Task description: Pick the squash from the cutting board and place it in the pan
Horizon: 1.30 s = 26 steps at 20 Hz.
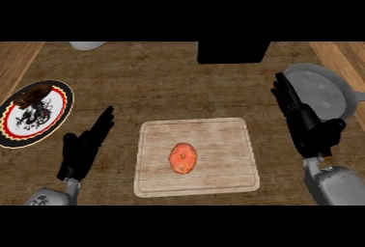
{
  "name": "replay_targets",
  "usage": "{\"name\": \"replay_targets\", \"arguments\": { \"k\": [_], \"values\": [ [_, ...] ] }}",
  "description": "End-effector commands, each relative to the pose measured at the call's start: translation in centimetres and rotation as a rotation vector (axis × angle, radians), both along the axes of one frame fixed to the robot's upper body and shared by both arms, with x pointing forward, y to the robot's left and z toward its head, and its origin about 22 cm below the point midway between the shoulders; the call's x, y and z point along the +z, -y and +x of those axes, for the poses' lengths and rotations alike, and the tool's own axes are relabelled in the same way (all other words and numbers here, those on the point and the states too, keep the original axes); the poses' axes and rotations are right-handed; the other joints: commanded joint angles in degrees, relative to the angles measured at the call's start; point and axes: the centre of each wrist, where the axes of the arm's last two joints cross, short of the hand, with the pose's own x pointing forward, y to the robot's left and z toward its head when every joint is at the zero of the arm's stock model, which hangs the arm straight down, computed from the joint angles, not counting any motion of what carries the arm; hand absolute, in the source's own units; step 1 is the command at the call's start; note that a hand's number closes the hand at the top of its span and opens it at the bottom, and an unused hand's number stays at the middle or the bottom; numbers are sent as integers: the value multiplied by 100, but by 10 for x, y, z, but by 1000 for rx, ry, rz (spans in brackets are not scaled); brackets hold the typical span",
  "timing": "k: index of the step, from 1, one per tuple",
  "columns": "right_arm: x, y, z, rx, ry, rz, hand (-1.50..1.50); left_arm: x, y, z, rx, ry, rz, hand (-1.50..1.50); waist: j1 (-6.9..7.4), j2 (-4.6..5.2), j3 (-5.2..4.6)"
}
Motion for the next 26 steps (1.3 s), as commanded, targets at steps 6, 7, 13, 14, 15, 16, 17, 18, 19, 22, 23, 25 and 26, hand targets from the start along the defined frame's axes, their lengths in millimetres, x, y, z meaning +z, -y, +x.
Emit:
{"name": "replay_targets", "arguments": {
  "k": [6, 7, 13, 14, 15, 16, 17, 18, 19, 22, 23, 25, 26],
  "values": [
    [46, -121, 13, 540, 301, -405, 150, 25, 48, 17, -124, 77, -226, 0, 889, 370, -25],
    [71, -52, 30, 376, 451, -788, 150, 8, 36, 9, -91, 5, -175, 0, 622, 39, -268],
    [3, -169, 4, 432, 708, -610, -150, 25, 49, 17, -79, 15, -317, 0, 346, 340, 27],
    [12, -182, 12, 451, 716, -626, -150, 24, 28, 18, -73, 3, -299, 0, 330, 337, 24],
    [5, -183, 3, 510, 675, -683, -150, 8, 27, 1, -60, 2, -297, 0, 282, 318, 22],
    [19, -203, 9, 543, 649, -777, -150, 17, 22, 5, -73, -7, -301, 0, 342, 313, 18],
    [28, -193, 13, 579, 556, -903, -150, 14, 40, 4, -76, -12, -302, 0, 290, 286, 11],
    [22, -185, 16, 600, 522, -1012, -150, 17, 34, 8, -61, -12, -305, 0, 276, 277, 7],
    [17, -197, 14, 598, 484, -1106, -150, 15, 32, 6, -70, 6, -307, 0, 316, 270, -2],
    [7, -202, 11, 614, 349, -1395, -150, 4, 25, 3, -41, -29, -299, 0, 256, 243, -18],
    [10, -207, 12, 621, 340, -1513, -150, 12, 30, 6, -63, -17, -298, 0, 270, 208, -22],
    [8, -231, 0, 632, 286, -1661, -150, 10, 38, 4, -55, -17, -311, 0, 276, 204, -20],
    [7, -241, -3, 612, 233, -1716, -150, 15, 34, 10, -52, -8, -283, 0, 244, 218, -11]
  ]
}}
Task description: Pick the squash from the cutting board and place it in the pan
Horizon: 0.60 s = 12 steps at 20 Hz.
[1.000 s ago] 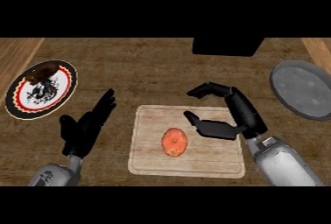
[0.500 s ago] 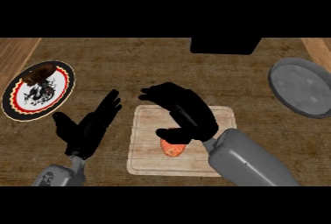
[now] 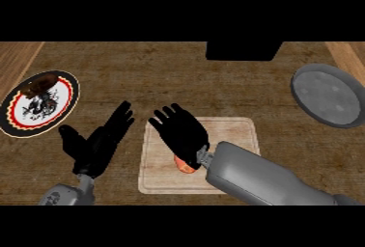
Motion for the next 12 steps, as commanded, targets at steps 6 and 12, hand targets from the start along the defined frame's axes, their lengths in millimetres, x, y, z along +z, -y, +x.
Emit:
{"name": "replay_targets", "arguments": {
  "k": [6, 12],
  "values": [
    [-9, -66, -32, -165, -41, -620, -150, 2, -1, 0, -7, 17, -4, 0, 50, 50, 17],
    [-29, -64, -67, -238, -106, -735, -150, 12, 7, 3, -26, 20, -2, 0, 178, 69, 28]
  ]
}}
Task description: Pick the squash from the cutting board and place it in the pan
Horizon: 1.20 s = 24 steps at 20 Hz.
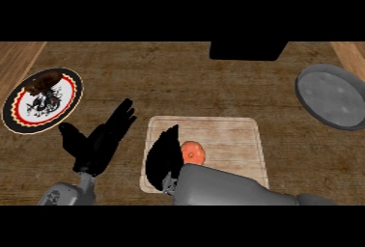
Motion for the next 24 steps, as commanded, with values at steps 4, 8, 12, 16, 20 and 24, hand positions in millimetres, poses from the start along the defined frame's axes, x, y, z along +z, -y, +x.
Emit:
{"name": "replay_targets", "arguments": {
  "k": [4, 8, 12, 16, 20, 24],
  "values": [
    [-12, -6, -29, -116, 30, -126, -150, -1, 1, -5, -17, -13, 2, 0, 58, 16, 8],
    [-12, -8, -31, -133, 70, -121, -150, -7, 8, -5, 13, 9, 2, 0, 18, 24, 10],
    [-30, -5, -38, -94, 125, -177, -150, -4, 2, 5, -10, 10, 9, 0, -34, 37, 9],
    [-30, -6, -30, -94, 214, -237, -150, 1, 3, -11, -1, -17, 3, 0, -23, 7, 15],
    [-30, -3, -10, -110, 173, -222, -150, -4, -7, 0, 14, 5, 4, 0, -89, 39, 14],
    [-41, 1, -22, -119, 154, -220, -150, 5, -1, 2, 25, -2, 4, 0, -136, 29, 16]
  ]
}}
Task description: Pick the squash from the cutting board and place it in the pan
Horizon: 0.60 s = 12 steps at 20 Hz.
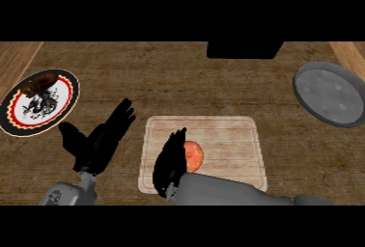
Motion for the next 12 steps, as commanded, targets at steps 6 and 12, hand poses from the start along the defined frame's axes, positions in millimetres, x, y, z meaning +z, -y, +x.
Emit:
{"name": "replay_targets", "arguments": {
  "k": [6, 12],
  "values": [
    [-12, 5, 20, -46, 75, -64, -150, 9, 1, -3, 13, 1, 5, 0, -12, 10, 3],
    [-18, 4, 15, 125, 134, -88, 150, 4, -15, 3, 13, 12, -15, 0, -27, 13, 2]
  ]
}}
